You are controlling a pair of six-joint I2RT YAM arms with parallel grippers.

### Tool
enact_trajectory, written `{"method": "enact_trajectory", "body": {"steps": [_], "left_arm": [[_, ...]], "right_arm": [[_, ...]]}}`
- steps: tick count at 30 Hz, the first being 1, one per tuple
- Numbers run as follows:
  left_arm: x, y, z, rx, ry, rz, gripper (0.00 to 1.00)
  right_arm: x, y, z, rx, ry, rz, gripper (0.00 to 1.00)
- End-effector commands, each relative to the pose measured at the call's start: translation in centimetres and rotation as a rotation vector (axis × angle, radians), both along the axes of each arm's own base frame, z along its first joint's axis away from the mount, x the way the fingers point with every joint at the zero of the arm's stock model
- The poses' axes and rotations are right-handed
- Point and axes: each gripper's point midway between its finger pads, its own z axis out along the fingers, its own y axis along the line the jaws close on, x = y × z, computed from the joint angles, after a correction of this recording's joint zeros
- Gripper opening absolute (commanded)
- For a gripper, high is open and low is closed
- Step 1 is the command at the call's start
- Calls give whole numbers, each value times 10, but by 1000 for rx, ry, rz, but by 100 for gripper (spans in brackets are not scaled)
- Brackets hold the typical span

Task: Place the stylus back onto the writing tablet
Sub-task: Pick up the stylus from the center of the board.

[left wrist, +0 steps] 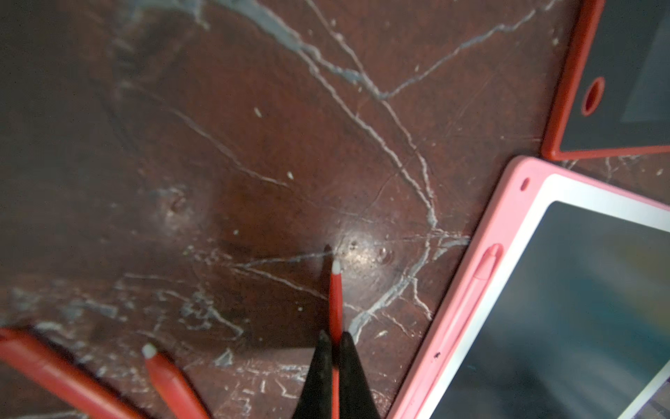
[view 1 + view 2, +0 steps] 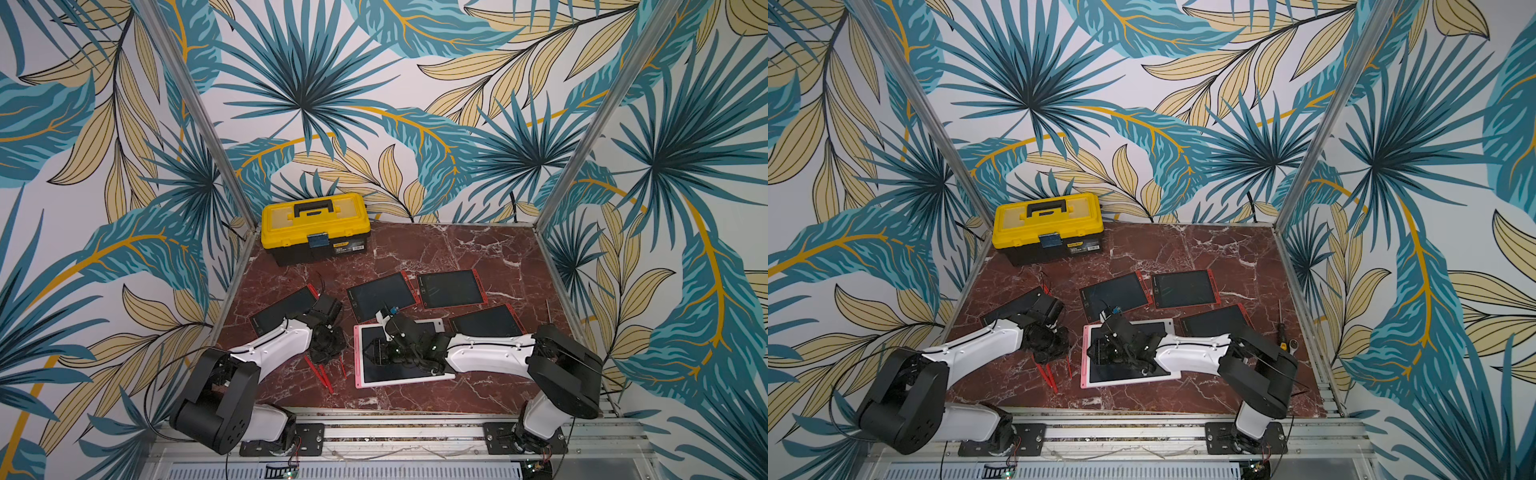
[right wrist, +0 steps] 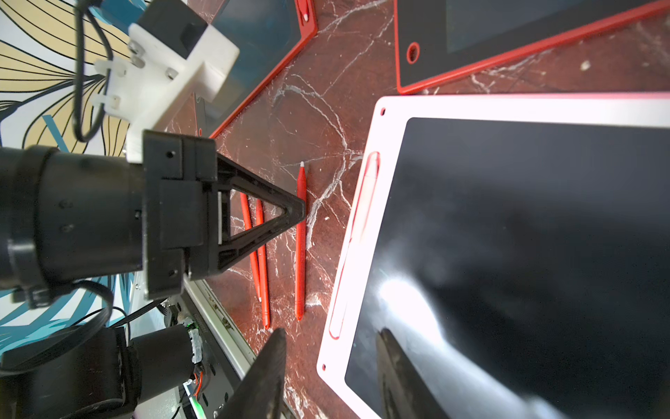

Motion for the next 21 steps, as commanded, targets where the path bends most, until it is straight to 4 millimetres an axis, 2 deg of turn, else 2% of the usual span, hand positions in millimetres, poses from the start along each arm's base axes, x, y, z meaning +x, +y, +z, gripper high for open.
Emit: {"method": "enact_trajectory", "body": {"steps": [1,14,21], "left_arm": [[-29,24,-29,146,128,-21,7],[-28,24,-35,218,158,-55,12],[-25,24,-32,220,143,-62,5]], "right_arm": [[-3,-8,2,-20,-19,1,42],[-5,-13,5,-14,-30,-4,42],[-6,-14,9,-13,-43,7,42]]}}
